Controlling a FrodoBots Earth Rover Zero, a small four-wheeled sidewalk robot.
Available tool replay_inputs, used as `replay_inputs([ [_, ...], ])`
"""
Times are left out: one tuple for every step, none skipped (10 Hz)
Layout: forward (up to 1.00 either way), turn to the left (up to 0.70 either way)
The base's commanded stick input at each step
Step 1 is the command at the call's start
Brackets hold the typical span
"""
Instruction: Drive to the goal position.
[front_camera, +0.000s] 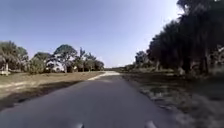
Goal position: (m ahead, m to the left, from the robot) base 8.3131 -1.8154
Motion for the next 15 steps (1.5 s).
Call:
replay_inputs([
  [1.00, 0.03],
  [1.00, 0.03],
  [1.00, 0.03],
  [1.00, 0.03],
  [1.00, 0.02],
  [1.00, 0.02],
  [1.00, 0.02],
  [1.00, 0.03],
  [1.00, 0.03],
  [1.00, 0.03],
  [1.00, 0.03],
  [1.00, 0.03],
  [1.00, 0.03],
  [1.00, 0.03],
  [1.00, 0.03],
])
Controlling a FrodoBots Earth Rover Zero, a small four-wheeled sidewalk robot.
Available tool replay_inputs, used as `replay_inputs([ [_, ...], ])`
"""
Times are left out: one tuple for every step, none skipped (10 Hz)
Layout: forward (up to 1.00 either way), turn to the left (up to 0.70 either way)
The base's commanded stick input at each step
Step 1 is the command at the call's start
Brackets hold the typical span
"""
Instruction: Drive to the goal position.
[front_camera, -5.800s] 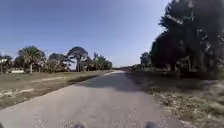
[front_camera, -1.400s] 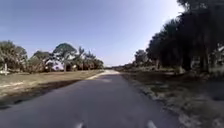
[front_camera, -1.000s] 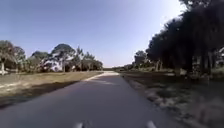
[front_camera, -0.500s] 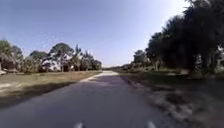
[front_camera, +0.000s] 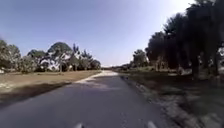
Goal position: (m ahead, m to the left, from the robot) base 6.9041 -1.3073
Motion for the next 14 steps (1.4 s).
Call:
replay_inputs([
  [1.00, 0.03],
  [1.00, 0.02],
  [1.00, 0.02],
  [1.00, 0.02],
  [1.00, 0.02],
  [1.00, 0.03],
  [1.00, 0.03],
  [1.00, 0.03],
  [1.00, 0.03],
  [1.00, 0.05],
  [1.00, 0.06],
  [1.00, 0.39],
  [1.00, 0.07],
  [1.00, 0.02],
])
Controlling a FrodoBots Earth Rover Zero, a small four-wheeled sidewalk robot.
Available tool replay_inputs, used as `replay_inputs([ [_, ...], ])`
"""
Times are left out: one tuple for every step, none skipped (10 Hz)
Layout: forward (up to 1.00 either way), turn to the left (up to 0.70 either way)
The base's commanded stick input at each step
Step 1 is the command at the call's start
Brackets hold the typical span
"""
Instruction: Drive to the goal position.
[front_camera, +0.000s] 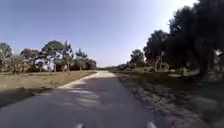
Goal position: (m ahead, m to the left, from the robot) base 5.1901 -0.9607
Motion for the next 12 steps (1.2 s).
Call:
replay_inputs([
  [1.00, 0.02],
  [1.00, 0.02],
  [1.00, 0.02],
  [1.00, 0.03],
  [1.00, 0.03],
  [1.00, 0.02],
  [1.00, 0.03],
  [1.00, 0.03],
  [1.00, 0.03],
  [1.00, 0.14],
  [1.00, 0.20],
  [1.00, 0.20],
])
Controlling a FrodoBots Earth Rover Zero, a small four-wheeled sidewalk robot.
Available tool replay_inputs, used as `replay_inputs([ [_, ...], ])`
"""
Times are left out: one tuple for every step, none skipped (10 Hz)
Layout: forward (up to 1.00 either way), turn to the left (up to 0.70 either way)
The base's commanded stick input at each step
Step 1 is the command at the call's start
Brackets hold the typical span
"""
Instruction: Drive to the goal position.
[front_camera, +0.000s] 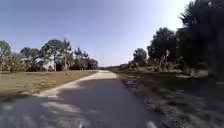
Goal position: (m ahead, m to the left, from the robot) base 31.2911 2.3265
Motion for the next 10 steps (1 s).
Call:
replay_inputs([
  [1.00, 0.06],
  [1.00, 0.03],
  [1.00, 0.03],
  [1.00, 0.03],
  [1.00, 0.03],
  [1.00, 0.27],
  [1.00, 0.40],
  [1.00, 0.40],
  [1.00, 0.40],
  [1.00, 0.40],
])
